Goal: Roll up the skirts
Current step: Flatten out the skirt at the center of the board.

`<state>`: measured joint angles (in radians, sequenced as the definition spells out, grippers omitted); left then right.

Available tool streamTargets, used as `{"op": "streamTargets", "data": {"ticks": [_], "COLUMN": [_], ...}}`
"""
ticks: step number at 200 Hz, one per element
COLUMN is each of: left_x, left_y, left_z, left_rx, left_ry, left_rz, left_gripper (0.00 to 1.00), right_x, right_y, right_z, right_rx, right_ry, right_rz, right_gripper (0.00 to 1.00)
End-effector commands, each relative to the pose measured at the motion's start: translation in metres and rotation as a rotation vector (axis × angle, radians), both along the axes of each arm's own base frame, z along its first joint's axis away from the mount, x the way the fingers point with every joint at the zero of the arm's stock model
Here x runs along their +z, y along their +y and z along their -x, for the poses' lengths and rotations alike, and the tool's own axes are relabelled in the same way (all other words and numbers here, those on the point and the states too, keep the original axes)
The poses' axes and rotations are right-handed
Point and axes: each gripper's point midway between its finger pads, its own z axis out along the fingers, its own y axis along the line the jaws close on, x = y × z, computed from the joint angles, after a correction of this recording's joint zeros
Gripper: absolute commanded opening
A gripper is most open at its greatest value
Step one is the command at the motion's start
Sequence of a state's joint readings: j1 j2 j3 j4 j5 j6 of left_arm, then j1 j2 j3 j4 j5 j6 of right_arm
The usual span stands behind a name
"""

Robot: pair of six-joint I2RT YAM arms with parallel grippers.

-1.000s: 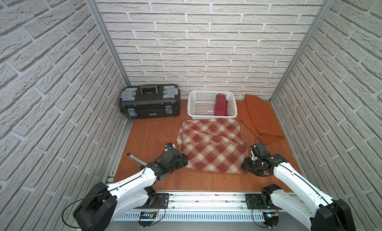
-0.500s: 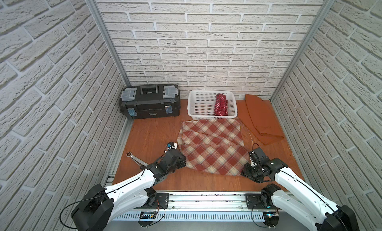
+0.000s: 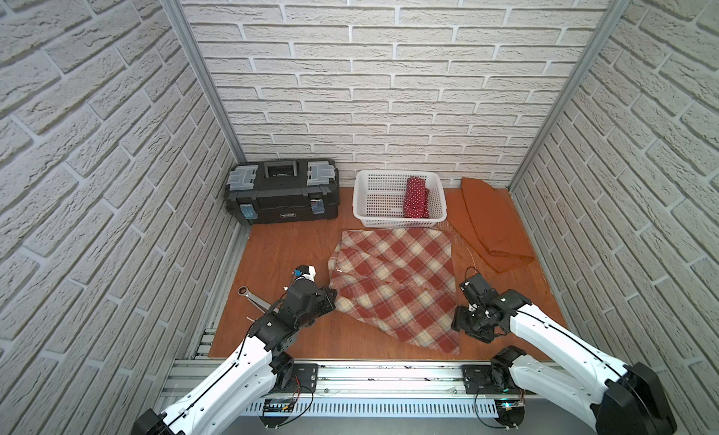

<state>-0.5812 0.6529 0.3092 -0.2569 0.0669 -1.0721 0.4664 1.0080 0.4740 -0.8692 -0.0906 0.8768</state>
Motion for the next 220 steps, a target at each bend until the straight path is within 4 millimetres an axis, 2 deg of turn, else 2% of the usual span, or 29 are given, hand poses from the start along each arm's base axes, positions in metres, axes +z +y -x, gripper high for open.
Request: {"op": "streamTargets", "data": {"ticks": [1, 11, 19, 37, 44, 50, 59, 67, 83, 89, 95, 100, 108, 131, 148, 161, 170, 174, 181, 189, 200, 217, 220], "left_x": [-0.011, -0.014, -0.017, -0.026, -0.030, -0.033, -0.034, -0.035, -0.029, -0.027, -0.022, -0.019, -0.013, -0.002, 0.008, 0.021, 0.032, 0.034, 0.041, 0.045, 0.048, 0.045, 0.042], "left_y": [-0.016, -0.018, -0.018, -0.016, -0.014, -0.012, -0.009, -0.006, -0.003, 0.001, 0.006, 0.010, 0.017, 0.026, 0.029, 0.027, 0.025, 0.022, 0.016, 0.006, -0.011, -0.031, -0.033], "left_z": [0.017, 0.024, 0.030, 0.045, 0.051, 0.054, 0.058, 0.060, 0.064, 0.063, 0.061, 0.057, 0.051, 0.019, -0.020, -0.054, -0.079, -0.090, -0.109, -0.128, -0.148, -0.167, -0.170], "left_rx": [-0.084, -0.100, -0.107, -0.116, -0.119, -0.116, -0.114, -0.108, -0.106, -0.093, -0.078, -0.061, -0.032, 0.049, 0.079, 0.068, 0.060, 0.047, 0.025, -0.004, -0.053, -0.095, -0.093], "left_ry": [0.084, 0.104, 0.123, 0.172, 0.186, 0.198, 0.205, 0.210, 0.206, 0.197, 0.178, 0.160, 0.133, 0.099, 0.072, 0.013, -0.036, -0.049, -0.077, -0.096, -0.112, -0.140, -0.134], "left_rz": [0.045, 0.038, 0.035, 0.029, 0.022, 0.020, 0.015, 0.015, 0.014, 0.001, -0.018, -0.035, -0.057, -0.070, -0.054, -0.070, -0.094, -0.104, -0.119, -0.118, -0.083, -0.025, -0.020], "left_gripper": [0.00, 0.00, 0.00, 0.00, 0.00, 0.00, 0.09, 0.23, 0.66, 0.94, 0.98, 0.98, 0.98, 0.98, 0.98, 0.98, 0.98, 0.98, 0.97, 0.87, 0.72, 0.23, 0.07], "right_x": [-0.001, -0.004, -0.010, -0.020, -0.019, -0.016, -0.008, 0.000, 0.015, 0.020, 0.024, 0.027, 0.031, 0.046, 0.063, 0.072, 0.076, 0.077, 0.077, 0.075, 0.070, 0.056, 0.055], "right_y": [0.027, 0.035, 0.037, 0.037, 0.033, 0.025, 0.014, 0.005, -0.005, -0.011, -0.017, -0.020, -0.021, -0.019, -0.013, -0.010, 0.001, 0.007, 0.017, 0.030, 0.046, 0.053, 0.056], "right_z": [0.001, 0.007, 0.014, 0.024, 0.025, 0.025, 0.023, 0.021, 0.021, 0.022, 0.023, 0.023, 0.022, 0.009, -0.010, -0.034, -0.057, -0.068, -0.086, -0.106, -0.134, -0.167, -0.172], "right_rx": [0.007, 0.015, 0.009, -0.007, -0.007, -0.011, -0.015, -0.023, -0.040, -0.047, -0.050, -0.049, -0.049, -0.014, 0.040, 0.084, 0.108, 0.130, 0.153, 0.177, 0.228, 0.238, 0.243], "right_ry": [-0.022, -0.019, -0.003, 0.022, 0.017, 0.009, -0.015, -0.037, -0.068, -0.075, -0.082, -0.088, -0.093, -0.133, -0.186, -0.261, -0.332, -0.366, -0.409, -0.447, -0.475, -0.417, -0.408], "right_rz": [-0.079, -0.098, -0.103, -0.106, -0.087, -0.051, 0.008, 0.047, 0.081, 0.103, 0.129, 0.140, 0.148, 0.170, 0.198, 0.244, 0.248, 0.241, 0.235, 0.213, 0.194, 0.211, 0.199], "right_gripper": [0.64, 0.62, 0.57, 0.16, 0.04, 0.02, 0.02, 0.02, 0.02, 0.11, 0.23, 0.33, 0.40, 0.45, 0.46, 0.47, 0.41, 0.35, 0.18, 0.03, 0.02, 0.02, 0.02]}}
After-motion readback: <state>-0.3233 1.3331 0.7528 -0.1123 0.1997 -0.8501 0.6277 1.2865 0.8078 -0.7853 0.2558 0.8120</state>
